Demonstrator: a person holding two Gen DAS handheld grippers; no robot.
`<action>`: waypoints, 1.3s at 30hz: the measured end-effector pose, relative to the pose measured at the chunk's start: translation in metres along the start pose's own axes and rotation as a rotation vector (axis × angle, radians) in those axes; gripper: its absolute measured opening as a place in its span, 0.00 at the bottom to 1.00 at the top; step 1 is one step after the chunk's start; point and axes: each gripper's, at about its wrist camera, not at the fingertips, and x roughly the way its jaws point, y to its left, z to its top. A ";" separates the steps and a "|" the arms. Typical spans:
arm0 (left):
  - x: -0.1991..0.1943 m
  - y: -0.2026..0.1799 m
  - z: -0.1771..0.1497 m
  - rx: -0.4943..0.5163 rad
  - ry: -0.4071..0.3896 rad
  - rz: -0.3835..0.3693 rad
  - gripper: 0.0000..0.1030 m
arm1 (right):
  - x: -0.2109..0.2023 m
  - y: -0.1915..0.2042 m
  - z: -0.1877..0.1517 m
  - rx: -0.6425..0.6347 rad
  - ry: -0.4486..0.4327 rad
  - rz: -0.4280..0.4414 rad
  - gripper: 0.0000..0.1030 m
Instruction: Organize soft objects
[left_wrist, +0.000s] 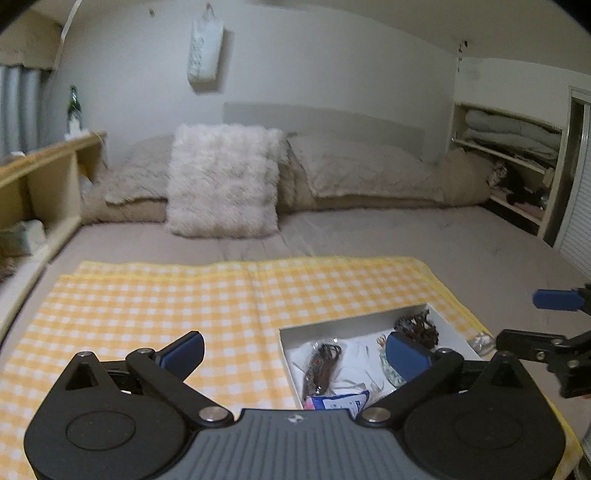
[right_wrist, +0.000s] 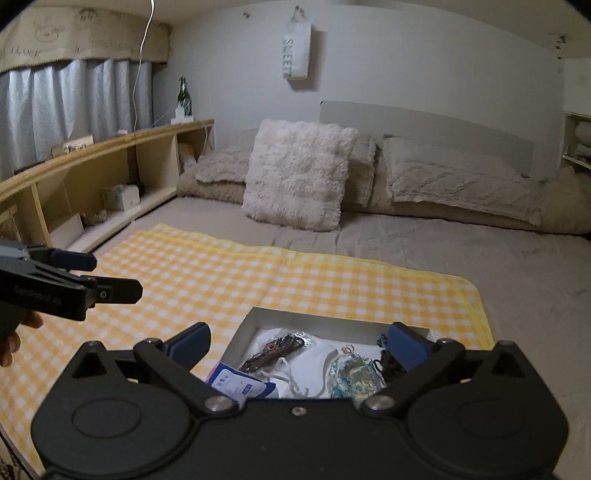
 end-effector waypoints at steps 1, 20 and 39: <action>-0.007 -0.003 -0.001 0.003 -0.015 0.010 1.00 | -0.007 0.000 -0.001 0.010 -0.009 -0.003 1.00; -0.077 -0.031 -0.055 0.040 -0.102 0.045 1.00 | -0.088 0.010 -0.055 0.071 -0.125 -0.130 1.00; -0.093 -0.029 -0.089 0.035 -0.083 0.055 1.00 | -0.099 0.024 -0.082 0.092 -0.111 -0.148 1.00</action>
